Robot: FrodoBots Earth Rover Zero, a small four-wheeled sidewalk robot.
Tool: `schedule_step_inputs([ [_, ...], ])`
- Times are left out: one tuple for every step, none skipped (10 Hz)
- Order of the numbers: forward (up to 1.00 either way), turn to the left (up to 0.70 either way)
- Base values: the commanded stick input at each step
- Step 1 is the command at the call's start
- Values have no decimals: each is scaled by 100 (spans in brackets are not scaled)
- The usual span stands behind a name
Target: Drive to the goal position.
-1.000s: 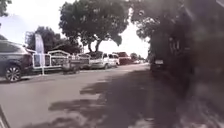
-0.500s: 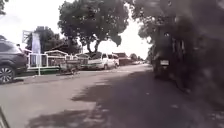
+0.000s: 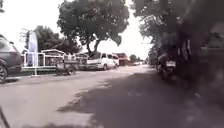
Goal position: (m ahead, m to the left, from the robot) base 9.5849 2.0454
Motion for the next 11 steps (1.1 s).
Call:
schedule_step_inputs([
  [70, -32],
  [70, -32],
  [70, -10],
  [70, -2],
  [70, 1],
  [70, 1],
  [70, 1],
  [70, 1],
  [70, 1],
  [70, 1],
  [70, 1],
])
